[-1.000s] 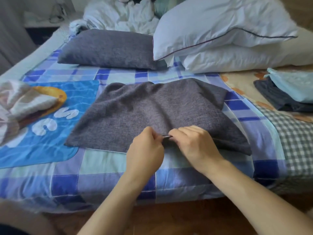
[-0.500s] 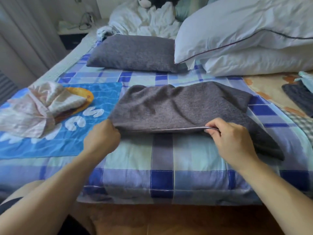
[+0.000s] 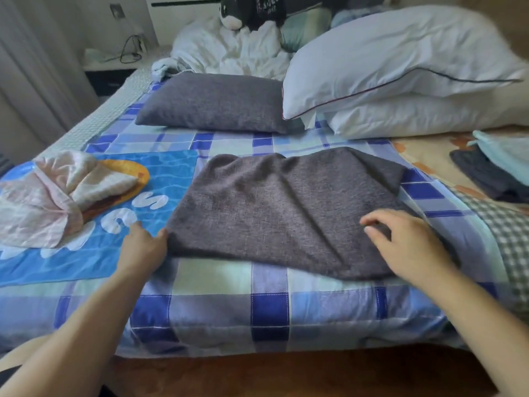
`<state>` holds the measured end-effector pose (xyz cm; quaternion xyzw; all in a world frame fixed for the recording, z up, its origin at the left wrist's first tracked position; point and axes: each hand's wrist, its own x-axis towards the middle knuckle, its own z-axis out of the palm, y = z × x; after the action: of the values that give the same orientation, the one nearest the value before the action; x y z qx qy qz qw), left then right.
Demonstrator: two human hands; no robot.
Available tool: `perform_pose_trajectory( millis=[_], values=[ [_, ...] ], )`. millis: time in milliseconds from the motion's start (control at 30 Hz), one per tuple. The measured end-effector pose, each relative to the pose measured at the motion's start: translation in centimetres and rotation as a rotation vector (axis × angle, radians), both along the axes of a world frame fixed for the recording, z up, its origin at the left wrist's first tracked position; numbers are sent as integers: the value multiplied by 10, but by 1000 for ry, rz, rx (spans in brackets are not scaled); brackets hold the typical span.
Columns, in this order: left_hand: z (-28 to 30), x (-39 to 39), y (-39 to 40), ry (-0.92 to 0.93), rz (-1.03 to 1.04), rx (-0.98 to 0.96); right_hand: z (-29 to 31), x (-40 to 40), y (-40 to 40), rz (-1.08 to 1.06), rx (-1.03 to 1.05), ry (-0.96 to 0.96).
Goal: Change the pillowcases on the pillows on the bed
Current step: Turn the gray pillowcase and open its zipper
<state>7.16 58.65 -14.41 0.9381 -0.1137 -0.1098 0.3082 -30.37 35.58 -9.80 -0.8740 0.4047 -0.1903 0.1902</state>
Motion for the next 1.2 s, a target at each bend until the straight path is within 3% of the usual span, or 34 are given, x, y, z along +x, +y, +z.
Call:
perform_pose_trajectory(
  millis=[67,133,167,233,267,333,367,433,500,567,633,700,767,900,1000,1100,1200],
  values=[
    [-4,4,2,47,-11,-4,-1,-7,-20,-262,-47,172],
    [4,7,4,168,-7,-111,-5,-15,-37,-419,143,402],
    [12,8,1,261,30,-254,-4,-16,-42,-462,218,380],
    [43,-1,-13,353,83,-619,8,-6,-44,-497,281,86],
    [63,-11,-25,345,16,-793,20,4,-38,-471,255,-56],
    [103,-53,-51,392,-375,-1032,49,30,-19,-333,245,-262],
    [115,-80,-62,410,-638,-1001,62,44,-7,-232,331,-369],
    [122,-127,-82,376,-1096,-717,84,70,21,-30,576,-555],
    [103,-154,-96,378,-1236,-575,87,84,31,12,671,-615],
    [70,-162,-107,288,-1147,-552,75,86,29,-24,736,-608],
    [26,-171,-112,100,-1122,-220,52,83,24,-41,825,-422],
    [-10,-187,-111,-236,-1122,211,31,81,21,-56,683,-35],
    [-19,-190,-115,-417,-1136,304,15,84,19,-111,483,174],
    [29,-130,-123,-438,-1120,79,22,91,22,-143,378,-21],
    [94,-56,-96,-748,-988,-58,40,102,20,-150,264,-142],
    [150,22,-46,-1139,-835,88,53,128,21,-115,280,-192],
    [172,78,12,-1326,-705,335,54,159,27,-45,288,-194]
  ],
)
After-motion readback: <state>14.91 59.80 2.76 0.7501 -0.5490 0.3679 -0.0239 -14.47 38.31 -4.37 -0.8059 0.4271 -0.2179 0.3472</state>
